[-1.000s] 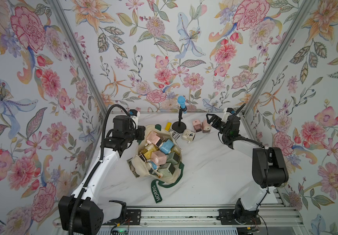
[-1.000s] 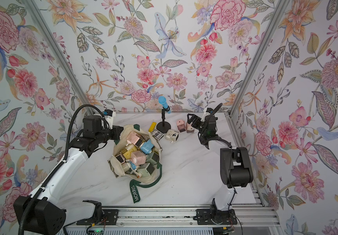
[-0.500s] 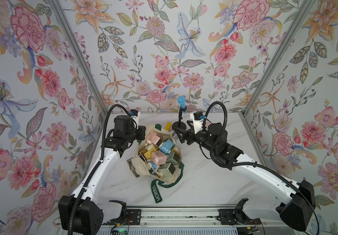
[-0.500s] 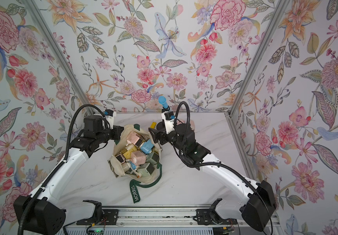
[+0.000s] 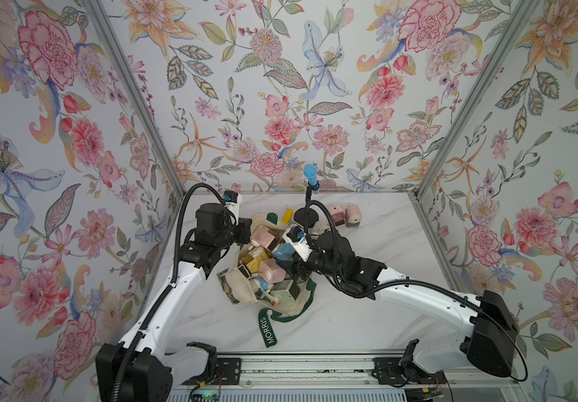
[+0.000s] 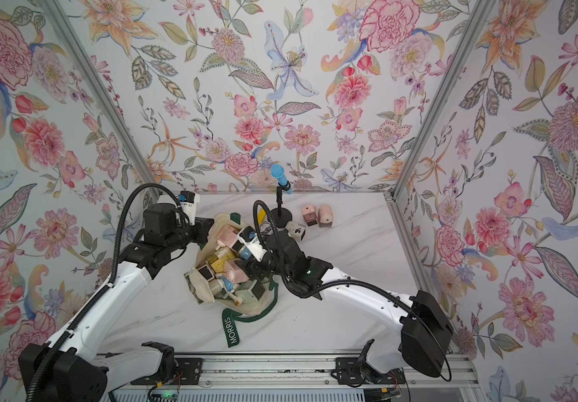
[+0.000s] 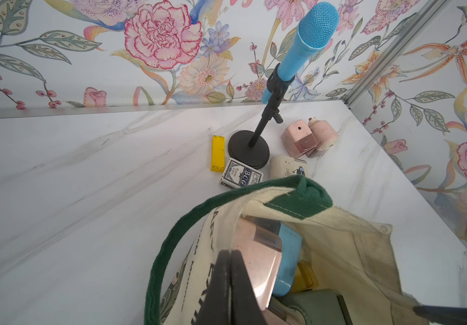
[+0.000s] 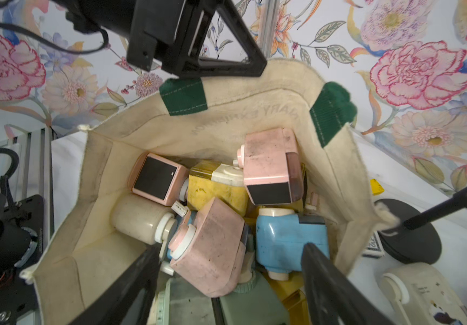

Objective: Take out the pencil sharpeners from the tote bags
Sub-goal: Pick up the pencil sharpener from the canvas bag.

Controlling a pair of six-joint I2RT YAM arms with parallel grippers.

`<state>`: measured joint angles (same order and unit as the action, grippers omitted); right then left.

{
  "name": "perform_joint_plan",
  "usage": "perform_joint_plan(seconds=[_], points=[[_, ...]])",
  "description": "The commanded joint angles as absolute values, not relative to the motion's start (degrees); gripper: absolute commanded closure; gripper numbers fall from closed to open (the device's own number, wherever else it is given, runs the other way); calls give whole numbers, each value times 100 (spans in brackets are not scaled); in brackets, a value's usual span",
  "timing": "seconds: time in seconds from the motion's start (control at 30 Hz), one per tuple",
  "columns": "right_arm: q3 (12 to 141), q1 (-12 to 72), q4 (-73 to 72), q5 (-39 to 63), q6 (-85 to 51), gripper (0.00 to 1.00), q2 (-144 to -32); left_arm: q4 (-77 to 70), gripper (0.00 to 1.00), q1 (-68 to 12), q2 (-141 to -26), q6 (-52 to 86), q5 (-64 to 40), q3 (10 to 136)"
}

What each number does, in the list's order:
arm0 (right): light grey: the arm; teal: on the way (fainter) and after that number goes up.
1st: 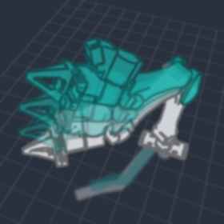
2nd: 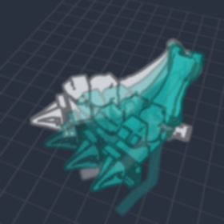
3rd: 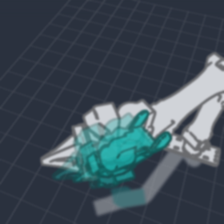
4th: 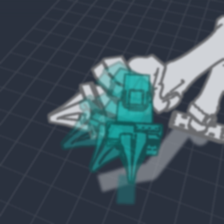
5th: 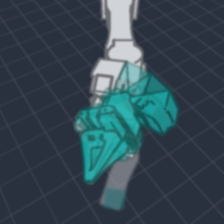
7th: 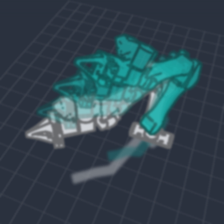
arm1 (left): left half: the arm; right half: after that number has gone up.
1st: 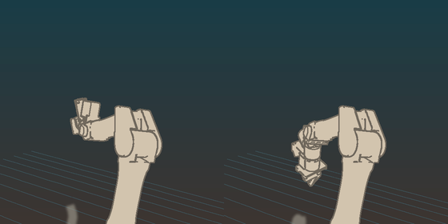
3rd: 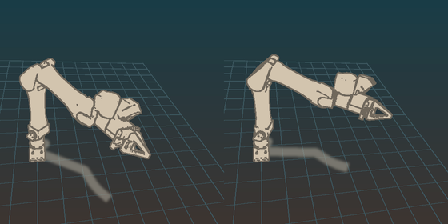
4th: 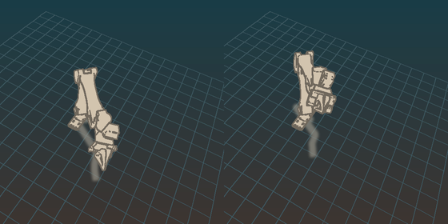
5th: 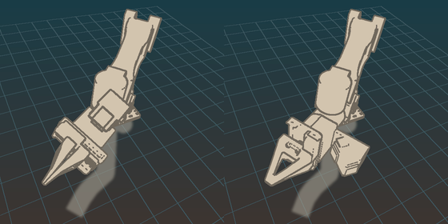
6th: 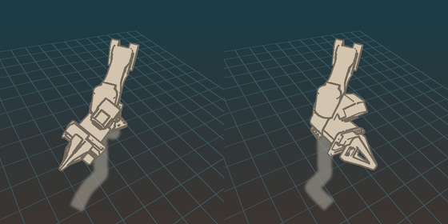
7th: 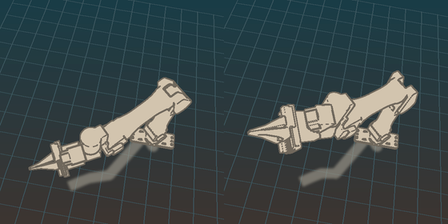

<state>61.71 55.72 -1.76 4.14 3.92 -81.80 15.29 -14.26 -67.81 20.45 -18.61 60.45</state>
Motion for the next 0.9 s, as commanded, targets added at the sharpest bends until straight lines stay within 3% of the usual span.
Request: perform_joint_plan(seconds=[0.0, 0.3, 0.53, 0.87], points=[[6214, 5610, 0, 647, 803, 22, -8280, 1055, 100, -1507, -6509, 1911, -1759, 5896], [6463, 5774, 1, 489, 435, 13, -8853, 1115, 100, -1533, -6544, 1784, -1556, 5782], [7353, 5870, 227, -953, 257, 0, -9691, 1190, 100, -1540, -6559, 1693, -1447, 5836], [8560, 5624, 700, -1388, 198, 0, -10838, 1237, 100, -1531, -6560, 1661, -1472, 5891]])
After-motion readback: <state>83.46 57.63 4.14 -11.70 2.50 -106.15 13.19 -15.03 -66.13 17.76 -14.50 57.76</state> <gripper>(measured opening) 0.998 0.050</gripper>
